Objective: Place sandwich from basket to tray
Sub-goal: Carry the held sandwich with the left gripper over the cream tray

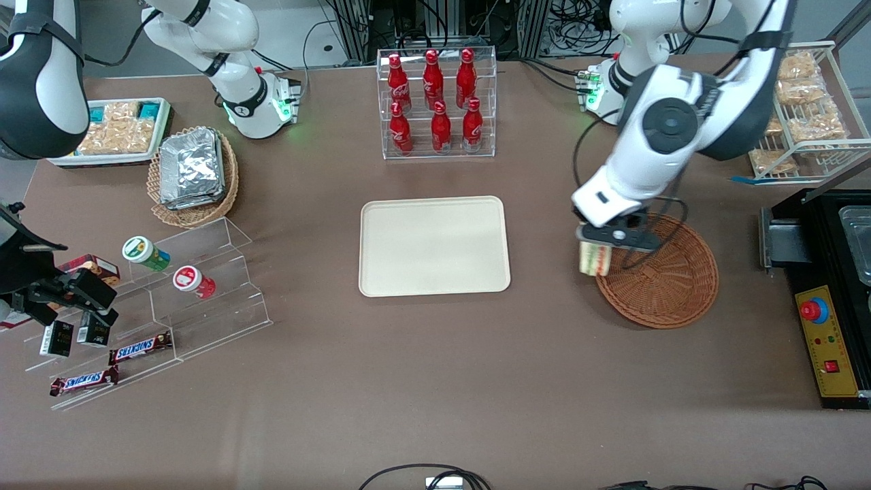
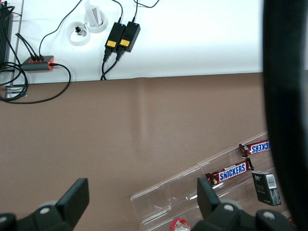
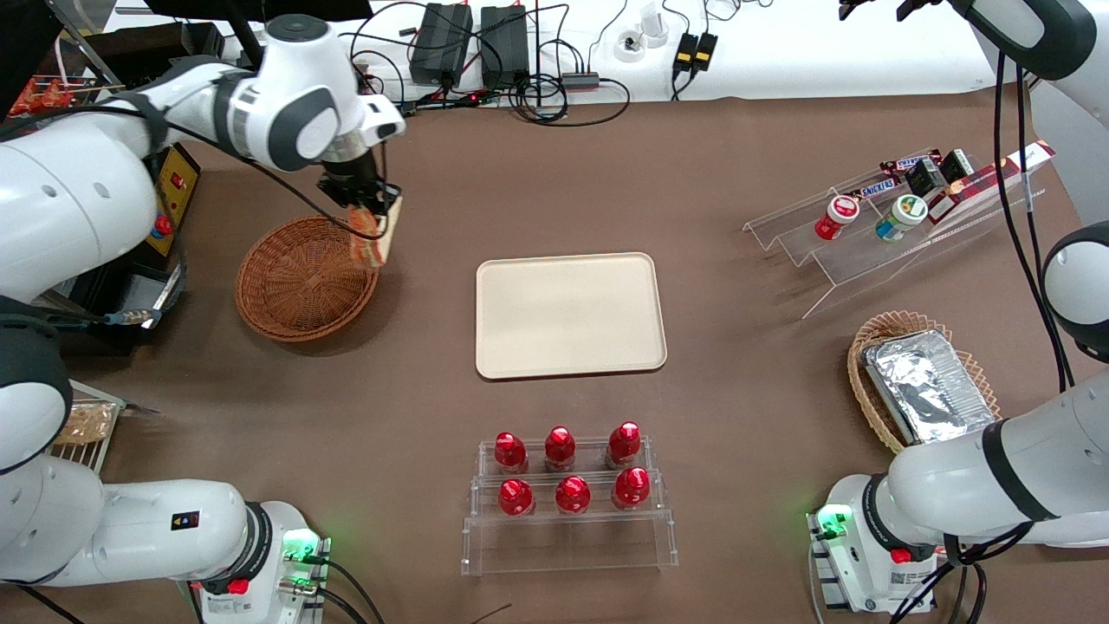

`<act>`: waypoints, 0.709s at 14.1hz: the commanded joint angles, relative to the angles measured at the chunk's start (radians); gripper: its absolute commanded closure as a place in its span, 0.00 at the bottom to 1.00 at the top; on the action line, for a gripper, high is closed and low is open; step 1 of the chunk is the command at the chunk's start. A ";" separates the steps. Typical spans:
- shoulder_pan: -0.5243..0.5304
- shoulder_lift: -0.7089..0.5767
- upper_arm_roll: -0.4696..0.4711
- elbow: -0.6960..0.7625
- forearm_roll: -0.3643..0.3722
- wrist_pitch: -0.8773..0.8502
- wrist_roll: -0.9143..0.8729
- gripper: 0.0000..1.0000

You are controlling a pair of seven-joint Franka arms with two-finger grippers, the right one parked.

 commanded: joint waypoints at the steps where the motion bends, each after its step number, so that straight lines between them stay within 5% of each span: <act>1: 0.004 0.129 -0.099 0.108 0.014 -0.022 -0.150 1.00; 10: -0.163 0.294 -0.134 0.162 0.122 0.046 -0.394 1.00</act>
